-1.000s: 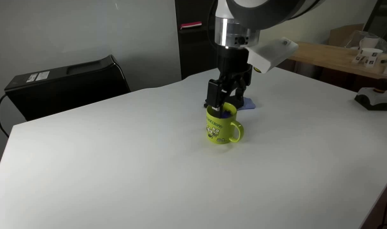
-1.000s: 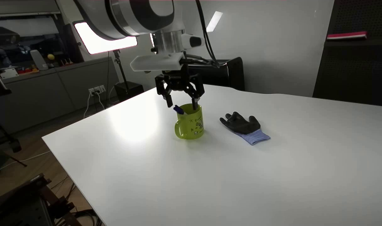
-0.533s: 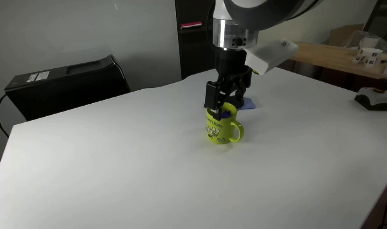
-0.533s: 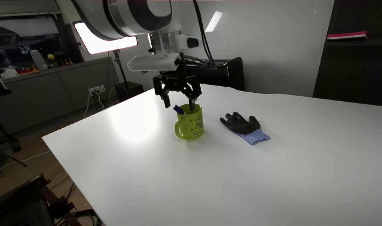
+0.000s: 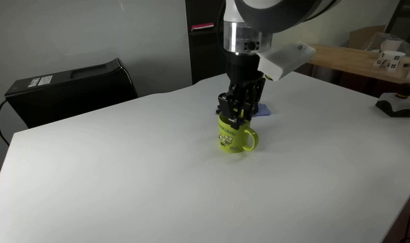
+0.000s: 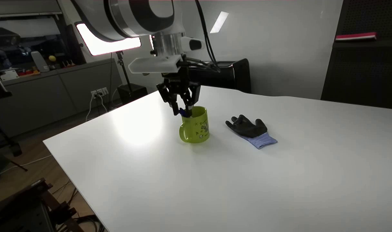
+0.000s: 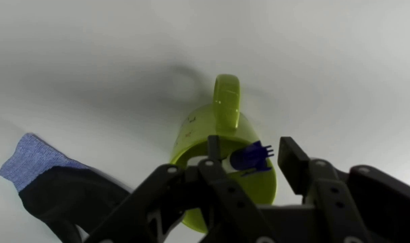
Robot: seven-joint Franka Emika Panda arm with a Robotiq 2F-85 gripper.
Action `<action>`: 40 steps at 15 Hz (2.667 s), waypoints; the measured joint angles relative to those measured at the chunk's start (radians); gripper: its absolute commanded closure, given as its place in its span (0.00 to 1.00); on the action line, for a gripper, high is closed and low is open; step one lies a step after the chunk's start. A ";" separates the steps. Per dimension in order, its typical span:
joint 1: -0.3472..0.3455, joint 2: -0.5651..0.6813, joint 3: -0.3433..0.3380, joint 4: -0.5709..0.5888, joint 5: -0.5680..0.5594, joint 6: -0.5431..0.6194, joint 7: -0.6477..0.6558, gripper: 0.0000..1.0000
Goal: Take the marker out of the green bowl
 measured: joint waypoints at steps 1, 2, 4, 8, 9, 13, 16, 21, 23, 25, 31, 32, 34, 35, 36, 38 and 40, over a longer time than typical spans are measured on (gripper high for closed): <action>0.000 0.000 -0.001 0.000 0.000 -0.002 0.001 0.87; 0.000 0.000 -0.002 0.000 0.000 -0.005 0.003 0.95; 0.001 -0.001 -0.004 0.002 -0.001 -0.010 0.009 0.98; 0.003 -0.003 -0.014 0.020 -0.019 -0.037 0.019 0.95; 0.003 -0.007 -0.017 0.029 -0.019 -0.049 0.022 0.95; 0.003 -0.045 -0.034 0.073 -0.027 -0.097 0.035 0.95; 0.001 -0.074 -0.037 0.098 -0.038 -0.131 0.043 0.95; -0.015 -0.115 -0.018 0.150 0.026 -0.254 0.023 0.95; -0.028 -0.138 -0.001 0.176 0.092 -0.333 -0.013 0.95; -0.041 -0.165 0.012 0.198 0.159 -0.423 -0.061 0.95; -0.051 -0.216 0.044 0.188 0.276 -0.552 -0.159 0.95; -0.049 -0.216 0.052 0.173 0.295 -0.560 -0.173 0.95; -0.047 -0.212 0.064 0.130 0.326 -0.562 -0.188 0.95; -0.047 -0.208 0.067 0.109 0.338 -0.561 -0.191 0.95; -0.047 -0.203 0.067 0.089 0.346 -0.558 -0.195 0.95; -0.050 -0.192 0.067 0.052 0.359 -0.530 -0.208 0.95; -0.051 -0.185 0.068 0.007 0.361 -0.453 -0.225 0.95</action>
